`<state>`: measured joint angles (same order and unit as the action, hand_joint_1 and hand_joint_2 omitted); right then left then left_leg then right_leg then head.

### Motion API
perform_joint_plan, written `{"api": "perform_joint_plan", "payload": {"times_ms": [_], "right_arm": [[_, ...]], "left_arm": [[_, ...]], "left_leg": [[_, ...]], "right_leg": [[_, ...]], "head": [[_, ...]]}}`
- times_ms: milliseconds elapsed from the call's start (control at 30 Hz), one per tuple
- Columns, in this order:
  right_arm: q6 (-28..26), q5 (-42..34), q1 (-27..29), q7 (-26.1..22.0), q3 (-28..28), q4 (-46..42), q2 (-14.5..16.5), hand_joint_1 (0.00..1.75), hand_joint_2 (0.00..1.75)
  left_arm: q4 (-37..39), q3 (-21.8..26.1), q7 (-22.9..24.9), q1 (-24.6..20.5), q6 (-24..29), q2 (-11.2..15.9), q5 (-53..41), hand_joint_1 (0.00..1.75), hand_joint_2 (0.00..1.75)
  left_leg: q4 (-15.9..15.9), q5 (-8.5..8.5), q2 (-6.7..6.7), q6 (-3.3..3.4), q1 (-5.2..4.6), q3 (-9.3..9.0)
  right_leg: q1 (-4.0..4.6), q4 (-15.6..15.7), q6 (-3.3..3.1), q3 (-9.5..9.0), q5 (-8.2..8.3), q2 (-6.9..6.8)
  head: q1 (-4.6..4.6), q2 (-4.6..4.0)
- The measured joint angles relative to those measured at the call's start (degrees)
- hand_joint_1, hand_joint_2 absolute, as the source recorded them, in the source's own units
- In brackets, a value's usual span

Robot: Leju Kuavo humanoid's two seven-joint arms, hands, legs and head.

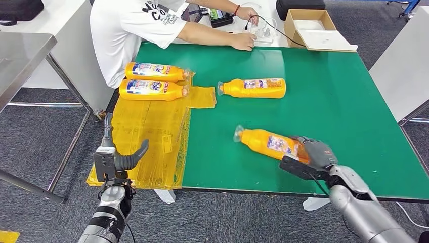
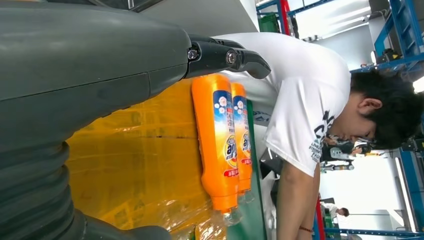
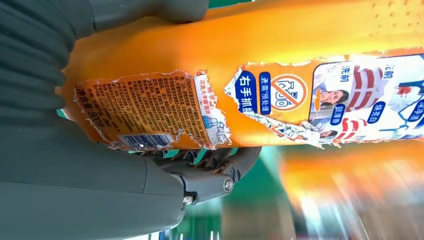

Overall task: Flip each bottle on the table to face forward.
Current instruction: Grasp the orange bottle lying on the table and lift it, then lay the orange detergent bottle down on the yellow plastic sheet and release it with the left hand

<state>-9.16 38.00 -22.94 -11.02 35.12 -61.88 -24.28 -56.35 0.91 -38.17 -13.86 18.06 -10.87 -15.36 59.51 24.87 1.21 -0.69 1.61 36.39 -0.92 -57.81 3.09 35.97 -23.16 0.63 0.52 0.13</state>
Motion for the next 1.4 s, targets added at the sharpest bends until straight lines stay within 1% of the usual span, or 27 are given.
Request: {"api": "perform_joint_plan", "payload": {"times_ms": [67,200,267,367,467,600,767,867,967,1067,1167,1400], "right_arm": [[-7.83,0.57,3.31,-3.12,-5.0,-4.21,5.32,1.75,1.75],[-18.9,-3.26,8.02,-12.31,-13.11,-13.24,14.54,1.75,1.75],[-22.53,-4.88,9.87,-15.8,-16.73,-17.67,18.3,1.75,1.75],[-24.44,-5.22,11.75,-18.04,-20.19,-21.91,21.91,1.75,1.75],[-25.03,-5.17,12.77,-19.11,-22.15,-23.74,24.09,1.75,1.75],[-25.75,-5.14,13.56,-19.72,-23.71,-24.41,25.58,1.75,1.75],[-24.13,-6.97,14.49,-21.19,-24.56,-24.31,26.59,1.75,1.75],[-23.02,-7.85,14.81,-22.0,-24.61,-23.88,27.03,1.75,1.75],[-19.53,-9.09,14.87,-22.75,-24.58,-22.43,27.53,1.75,1.75],[-15.11,-10.51,14.85,-25.44,-23.71,-18.11,28.9,1.75,1.75],[-12.33,-11.65,14.59,-28.04,-21.6,-12.09,31.07,1.75,1.75],[-9.62,-12.66,11.7,-28.79,-13.44,1.03,35.91,1.75,1.75]], "left_arm": [[-0.73,0.0,0.09,0.25,-1.12,-0.47,0.7,0.0,1.75],[-2.34,-0.72,1.1,0.47,-6.31,-1.36,4.52,0.0,1.75],[-3.21,-1.88,2.21,0.51,-8.93,-1.57,6.48,0.0,1.75],[-4.52,-4.14,3.43,0.47,-11.04,-1.7,8.32,0.0,1.75],[-5.94,-6.32,4.21,0.46,-12.44,-1.69,9.57,0.0,1.75],[-7.59,-8.45,5.53,0.56,-15.04,-1.66,12.18,0.0,1.75],[-8.6,-10.1,8.6,0.71,-23.99,-1.43,19.44,0.0,1.75],[-8.59,-10.68,9.61,0.69,-26.95,-1.11,21.46,0.0,1.75],[-7.96,-11.7,10.87,0.42,-33.12,-0.32,24.0,0.0,1.75],[-5.97,-13.09,11.21,-0.45,-40.26,0.67,26.17,0.0,1.75],[-3.82,-14.73,11.19,-1.46,-45.23,1.5,27.8,0.0,1.75],[-0.19,-18.94,11.15,-3.69,-50.46,3.09,29.92,0.0,1.75]], "left_leg": [[0.0,0.0,-0.02,-0.01,0.05,0.0],[-0.01,-0.04,0.2,-0.06,0.14,0.1],[-0.02,-0.04,0.2,-0.06,0.13,0.13],[-0.02,-0.02,0.1,-0.03,0.03,0.14],[-0.02,-0.03,0.09,-0.01,-0.05,0.13],[-0.02,-0.03,0.08,0.0,-0.06,0.12],[-0.02,-0.03,0.08,-0.01,-0.04,0.12],[-0.02,-0.03,0.04,-0.01,-0.04,0.12],[-0.02,-0.03,0.04,-0.01,-0.04,0.13],[-0.03,-0.03,0.02,-0.01,-0.04,0.13],[-0.03,-0.03,0.02,-0.02,-0.02,0.13],[-0.04,-0.05,0.02,-0.04,0.02,0.13]], "right_leg": [[0.06,-0.01,-0.01,0.08,-0.01,0.01],[0.12,-0.01,-0.05,0.13,-0.07,-0.2],[0.11,0.0,-0.05,0.13,-0.07,-0.23],[0.01,0.02,-0.03,0.13,-0.05,-0.21],[-0.07,0.03,-0.01,0.13,-0.03,-0.21],[-0.07,0.03,0.0,0.13,-0.02,-0.21],[-0.06,0.02,-0.01,0.14,-0.02,-0.21],[-0.05,0.02,-0.01,0.16,-0.03,-0.19],[-0.05,0.02,-0.01,0.16,-0.03,-0.18],[-0.05,0.02,-0.01,0.16,-0.03,-0.18],[-0.04,0.01,-0.01,0.16,-0.03,-0.18],[0.0,-0.01,-0.02,0.18,-0.03,-0.15]], "head": [[0.04,0.0],[0.01,0.0],[0.01,0.0],[-0.01,0.0],[-0.01,0.0],[0.0,0.0],[0.01,0.0],[0.01,0.0],[-0.02,0.0],[-0.01,0.0],[0.0,0.0],[0.0,0.0]]}}
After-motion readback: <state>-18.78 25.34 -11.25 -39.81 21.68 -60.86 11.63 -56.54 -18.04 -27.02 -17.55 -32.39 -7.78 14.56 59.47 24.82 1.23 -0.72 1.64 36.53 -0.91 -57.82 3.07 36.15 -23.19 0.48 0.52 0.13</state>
